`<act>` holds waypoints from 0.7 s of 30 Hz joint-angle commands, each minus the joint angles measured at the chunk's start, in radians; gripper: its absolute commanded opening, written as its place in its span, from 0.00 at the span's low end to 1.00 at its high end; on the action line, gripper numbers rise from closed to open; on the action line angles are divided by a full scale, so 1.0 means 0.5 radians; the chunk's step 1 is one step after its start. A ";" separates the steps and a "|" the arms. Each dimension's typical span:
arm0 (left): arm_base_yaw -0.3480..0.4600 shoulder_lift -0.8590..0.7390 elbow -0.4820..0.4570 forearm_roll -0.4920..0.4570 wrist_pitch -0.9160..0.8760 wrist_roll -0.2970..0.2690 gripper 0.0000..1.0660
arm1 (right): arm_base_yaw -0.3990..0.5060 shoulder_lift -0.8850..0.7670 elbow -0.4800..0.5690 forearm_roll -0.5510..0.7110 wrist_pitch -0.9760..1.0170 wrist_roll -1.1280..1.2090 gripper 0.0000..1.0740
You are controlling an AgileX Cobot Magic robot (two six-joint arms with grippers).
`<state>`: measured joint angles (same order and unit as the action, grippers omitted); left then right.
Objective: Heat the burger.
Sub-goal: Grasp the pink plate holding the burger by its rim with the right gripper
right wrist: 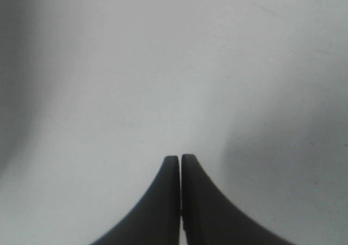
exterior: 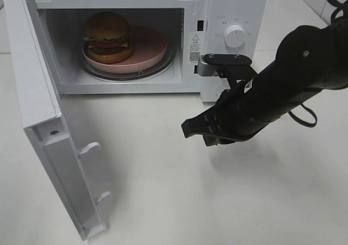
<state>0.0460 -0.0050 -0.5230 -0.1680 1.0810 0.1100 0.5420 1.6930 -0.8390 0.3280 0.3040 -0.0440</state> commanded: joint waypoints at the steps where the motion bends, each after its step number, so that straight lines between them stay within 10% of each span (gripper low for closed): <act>1: 0.006 -0.032 0.006 -0.014 -0.010 0.000 0.94 | -0.010 -0.076 -0.096 -0.360 0.292 -0.024 0.03; 8: 0.006 -0.032 0.006 -0.014 -0.010 0.000 0.94 | -0.004 -0.206 -0.312 -0.908 0.710 -0.188 0.05; 21: 0.006 -0.032 0.006 -0.014 -0.010 0.000 0.94 | -0.004 -0.312 -0.426 -0.946 0.900 -1.602 0.08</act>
<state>0.0460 -0.0050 -0.5230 -0.1680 1.0810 0.1100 0.5420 1.5470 -1.0450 -0.1400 0.7440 -0.7840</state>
